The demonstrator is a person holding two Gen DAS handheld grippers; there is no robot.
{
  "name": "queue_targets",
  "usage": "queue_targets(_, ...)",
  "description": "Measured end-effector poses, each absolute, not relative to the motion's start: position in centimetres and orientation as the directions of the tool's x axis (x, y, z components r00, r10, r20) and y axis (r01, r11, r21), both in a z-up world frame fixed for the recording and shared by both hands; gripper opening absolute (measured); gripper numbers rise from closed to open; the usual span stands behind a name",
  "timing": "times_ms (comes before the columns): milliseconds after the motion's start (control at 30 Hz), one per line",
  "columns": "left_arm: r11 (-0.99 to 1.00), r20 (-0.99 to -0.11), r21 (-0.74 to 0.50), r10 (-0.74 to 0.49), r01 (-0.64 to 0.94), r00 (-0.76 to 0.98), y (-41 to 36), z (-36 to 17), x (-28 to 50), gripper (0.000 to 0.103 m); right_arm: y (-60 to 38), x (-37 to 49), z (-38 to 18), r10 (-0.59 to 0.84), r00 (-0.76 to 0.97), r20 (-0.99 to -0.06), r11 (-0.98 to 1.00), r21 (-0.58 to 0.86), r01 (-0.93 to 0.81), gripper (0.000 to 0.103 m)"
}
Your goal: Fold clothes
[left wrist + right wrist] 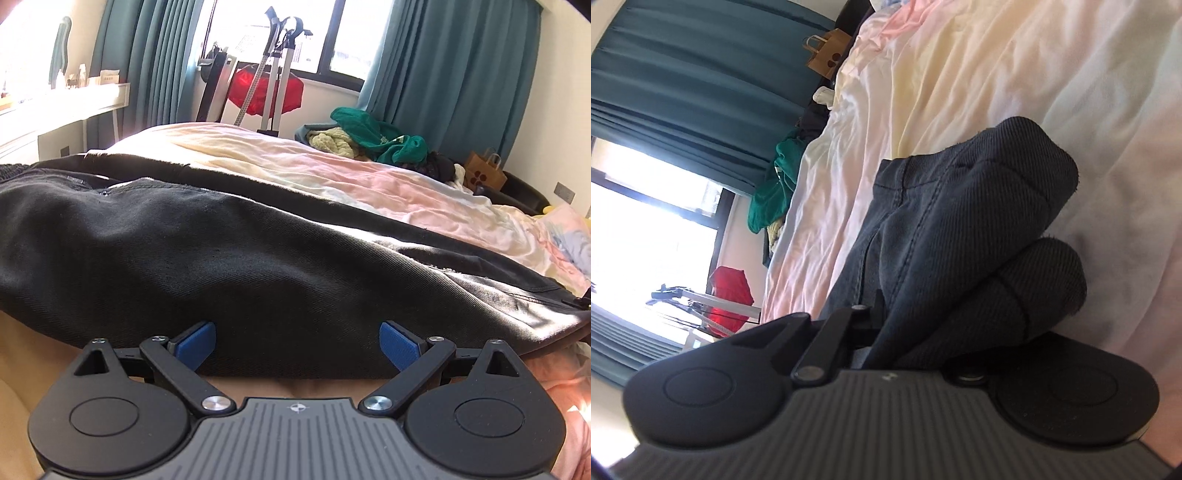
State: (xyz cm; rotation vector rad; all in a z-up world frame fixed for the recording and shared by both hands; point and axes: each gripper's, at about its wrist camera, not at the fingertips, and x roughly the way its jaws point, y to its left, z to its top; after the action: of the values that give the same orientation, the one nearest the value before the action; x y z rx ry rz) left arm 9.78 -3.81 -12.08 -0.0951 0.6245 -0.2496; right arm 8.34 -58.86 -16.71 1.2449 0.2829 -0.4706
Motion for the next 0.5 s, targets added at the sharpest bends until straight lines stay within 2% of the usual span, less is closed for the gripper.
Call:
queue_targets(133, 0.965, -0.529, -0.150, -0.263, 0.217, 0.807, -3.8, -11.2, 9.4, 0.098, -58.6, 7.9, -15.5, -0.231, 0.883, -0.408, 0.249, 0.853, 0.459, 0.010)
queue_targets(333, 0.951, -0.518, -0.216, -0.302, 0.220, 0.800, -3.0, -10.4, 9.5, 0.100, -59.4, 6.7, -15.5, -0.278, 0.862, -0.424, 0.228, 0.842, 0.488, 0.009)
queue_targets(500, 0.952, -0.492, -0.199, -0.303, 0.234, 0.816, -3.0, -9.5, 10.0, 0.100, -59.6, 6.4, -16.7, -0.263, 0.855, -0.447, 0.217, 0.836, 0.504, 0.010)
